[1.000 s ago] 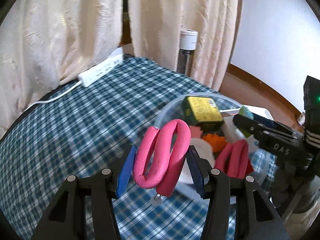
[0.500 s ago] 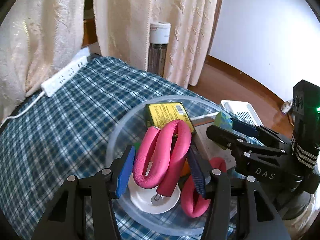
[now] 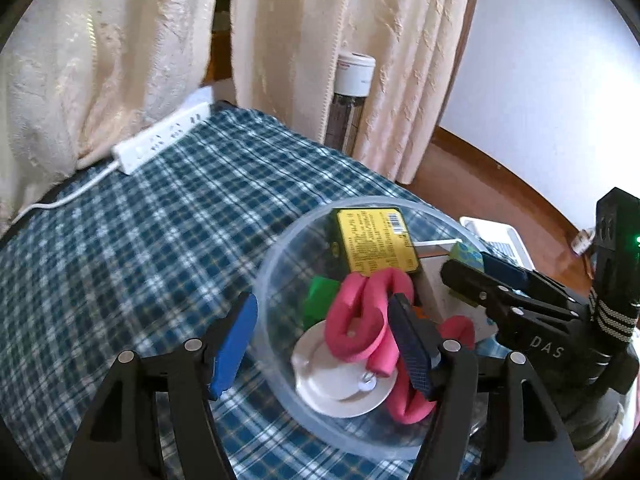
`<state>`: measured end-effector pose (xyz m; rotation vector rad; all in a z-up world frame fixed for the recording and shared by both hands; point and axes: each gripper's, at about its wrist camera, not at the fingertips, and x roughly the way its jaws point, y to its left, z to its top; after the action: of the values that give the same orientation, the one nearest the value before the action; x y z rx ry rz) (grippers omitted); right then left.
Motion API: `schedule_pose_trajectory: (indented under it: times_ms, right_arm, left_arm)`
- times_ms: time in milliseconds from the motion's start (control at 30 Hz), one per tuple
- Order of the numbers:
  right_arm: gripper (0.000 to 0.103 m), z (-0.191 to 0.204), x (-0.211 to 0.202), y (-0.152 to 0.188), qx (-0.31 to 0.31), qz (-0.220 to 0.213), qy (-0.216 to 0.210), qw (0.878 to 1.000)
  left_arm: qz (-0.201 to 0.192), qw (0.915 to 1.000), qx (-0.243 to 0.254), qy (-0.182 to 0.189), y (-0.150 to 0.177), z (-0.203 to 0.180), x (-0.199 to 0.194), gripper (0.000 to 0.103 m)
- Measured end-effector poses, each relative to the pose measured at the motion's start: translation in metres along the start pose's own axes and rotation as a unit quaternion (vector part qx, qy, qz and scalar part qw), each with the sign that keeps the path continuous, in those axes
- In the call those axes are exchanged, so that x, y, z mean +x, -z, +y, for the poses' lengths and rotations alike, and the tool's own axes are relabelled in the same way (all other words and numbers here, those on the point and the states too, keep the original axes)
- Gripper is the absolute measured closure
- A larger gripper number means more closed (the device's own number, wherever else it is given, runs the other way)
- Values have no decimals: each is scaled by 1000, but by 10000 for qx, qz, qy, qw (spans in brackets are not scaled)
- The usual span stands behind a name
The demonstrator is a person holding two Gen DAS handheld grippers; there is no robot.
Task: Organize objects
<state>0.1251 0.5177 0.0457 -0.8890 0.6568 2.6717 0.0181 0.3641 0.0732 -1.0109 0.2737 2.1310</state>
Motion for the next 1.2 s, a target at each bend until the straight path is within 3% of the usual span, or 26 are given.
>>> schedule_pose_trajectory:
  times_ms: [133, 367, 500, 700, 867, 1200]
  right_arm:
    - [32, 5, -10, 2, -57, -113, -41, 9999]
    - [29, 8, -31, 8, -6, -256, -2, 9997]
    - [13, 11, -42, 17, 10, -273, 70, 9996]
    - [1, 18, -58, 30, -39, -349, 236, 9991]
    - [1, 30, -64, 45, -281, -254, 403, 9985]
    - [1, 49, -74, 66, -585, -116, 491, 9970]
  left_arm:
    - [-173, 9997, 18, -195, 4, 4, -12, 34]
    - [-221, 9996, -118, -89, 13, 8, -24, 34]
    - [-196, 9995, -235, -24, 18, 10, -28, 22]
    - [-79, 9994, -271, -190, 29, 13, -32, 21]
    - [-33, 9993, -307, -234, 40, 14, -37, 16]
    - [-158, 9986, -378, -343, 54, 15, -53, 14]
